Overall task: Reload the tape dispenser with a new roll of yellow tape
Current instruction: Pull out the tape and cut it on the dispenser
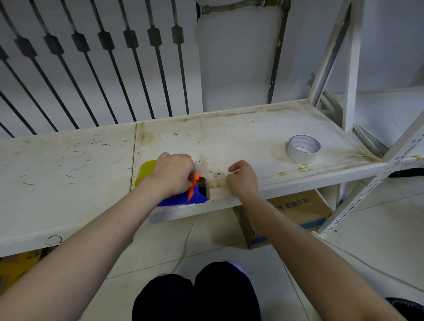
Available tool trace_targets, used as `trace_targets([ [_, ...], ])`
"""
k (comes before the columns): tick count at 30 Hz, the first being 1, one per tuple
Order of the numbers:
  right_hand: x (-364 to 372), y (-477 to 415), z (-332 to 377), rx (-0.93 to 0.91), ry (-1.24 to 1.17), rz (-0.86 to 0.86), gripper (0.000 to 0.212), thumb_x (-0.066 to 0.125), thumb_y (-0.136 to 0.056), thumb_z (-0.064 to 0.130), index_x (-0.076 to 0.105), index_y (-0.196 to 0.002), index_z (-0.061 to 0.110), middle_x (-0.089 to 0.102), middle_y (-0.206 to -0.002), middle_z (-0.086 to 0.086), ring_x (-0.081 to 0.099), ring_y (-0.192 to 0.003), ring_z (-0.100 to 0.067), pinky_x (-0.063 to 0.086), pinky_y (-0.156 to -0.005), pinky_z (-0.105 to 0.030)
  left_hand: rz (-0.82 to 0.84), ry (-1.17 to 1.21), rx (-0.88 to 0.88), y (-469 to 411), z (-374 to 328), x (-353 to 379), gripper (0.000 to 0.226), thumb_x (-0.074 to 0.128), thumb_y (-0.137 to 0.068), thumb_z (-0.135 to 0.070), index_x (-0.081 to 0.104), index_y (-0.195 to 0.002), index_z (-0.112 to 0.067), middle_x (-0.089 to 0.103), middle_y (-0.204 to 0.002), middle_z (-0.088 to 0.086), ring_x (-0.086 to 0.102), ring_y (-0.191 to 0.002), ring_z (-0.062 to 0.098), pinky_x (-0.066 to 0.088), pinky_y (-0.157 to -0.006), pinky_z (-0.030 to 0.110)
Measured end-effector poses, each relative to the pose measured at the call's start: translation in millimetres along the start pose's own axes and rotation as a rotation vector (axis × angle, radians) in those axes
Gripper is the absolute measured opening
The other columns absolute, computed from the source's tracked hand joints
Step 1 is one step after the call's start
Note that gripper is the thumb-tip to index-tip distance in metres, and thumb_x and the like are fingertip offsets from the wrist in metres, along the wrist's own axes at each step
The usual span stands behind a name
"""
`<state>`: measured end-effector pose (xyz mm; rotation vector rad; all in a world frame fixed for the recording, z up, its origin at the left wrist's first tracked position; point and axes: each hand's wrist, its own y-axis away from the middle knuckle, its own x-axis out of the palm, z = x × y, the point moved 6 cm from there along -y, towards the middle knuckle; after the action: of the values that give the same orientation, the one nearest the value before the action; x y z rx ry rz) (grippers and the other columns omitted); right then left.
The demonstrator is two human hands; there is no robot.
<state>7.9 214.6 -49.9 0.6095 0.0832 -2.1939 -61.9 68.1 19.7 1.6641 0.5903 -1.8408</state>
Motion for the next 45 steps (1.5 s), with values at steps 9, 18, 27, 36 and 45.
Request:
trace_targets([
  [9, 9.4, -15.7, 26.3, -0.06, 0.256, 0.068, 0.023, 0.045, -0.079, -0.004, 0.052, -0.099, 0.004, 0.048, -0.084, -0.003, 0.049, -0.076, -0.02, 0.047, -0.068, -0.034, 0.011, -0.031, -0.014, -6.0, -4.1, -2.5, 0.012, 0.065, -0.079, -0.021, 0.073, -0.088, -0.022, 0.063, -0.101, -0.002, 0.059, -0.099, 0.022, 0.032, -0.084, 0.033],
  [18, 1.1, -4.6, 14.5, -0.051, 0.287, 0.12, 0.029, 0.05, -0.085, -0.001, 0.052, -0.113, 0.008, 0.051, -0.099, -0.004, 0.053, -0.092, -0.021, 0.05, -0.08, -0.032, -0.005, -0.002, -0.019, -1.3, 0.8, -3.6, 0.022, 0.067, -0.078, -0.033, 0.071, -0.096, -0.022, 0.065, -0.104, -0.002, 0.059, -0.102, 0.022, 0.034, -0.089, 0.036],
  [27, -19.5, 24.5, 4.2, -0.147, 0.111, -0.021, 0.022, 0.049, -0.089, 0.007, 0.049, -0.11, 0.014, 0.05, -0.071, 0.0, 0.048, -0.063, -0.012, 0.049, -0.066, -0.037, 0.228, 0.073, 0.008, 5.8, -7.2, 3.9, 0.061, 0.068, -0.068, -0.039, 0.049, -0.124, -0.024, 0.06, -0.116, -0.001, 0.055, -0.112, 0.024, 0.026, -0.107, 0.051],
  [36, -13.7, 39.0, -18.0, -0.058, -0.164, -0.074, 0.017, 0.046, -0.092, 0.006, 0.049, -0.105, 0.017, 0.053, -0.08, -0.005, 0.053, -0.065, -0.015, 0.054, -0.065, -0.037, 0.084, -0.036, 0.028, 5.2, -15.5, 7.9, 0.049, 0.07, -0.059, -0.055, 0.058, -0.095, -0.024, 0.058, -0.09, -0.006, 0.061, -0.096, 0.02, 0.03, -0.103, 0.044],
  [45, -46.7, 69.6, 49.5, -0.512, 0.155, -0.16, 0.021, 0.044, -0.094, 0.003, 0.049, -0.111, 0.013, 0.047, -0.099, 0.001, 0.05, -0.068, -0.014, 0.046, -0.061, -0.023, -0.139, 0.155, -0.022, 14.7, -9.6, -9.3, 0.054, 0.069, -0.058, -0.055, 0.058, -0.104, -0.029, 0.063, -0.099, -0.007, 0.061, -0.092, 0.021, 0.044, -0.082, 0.033],
])
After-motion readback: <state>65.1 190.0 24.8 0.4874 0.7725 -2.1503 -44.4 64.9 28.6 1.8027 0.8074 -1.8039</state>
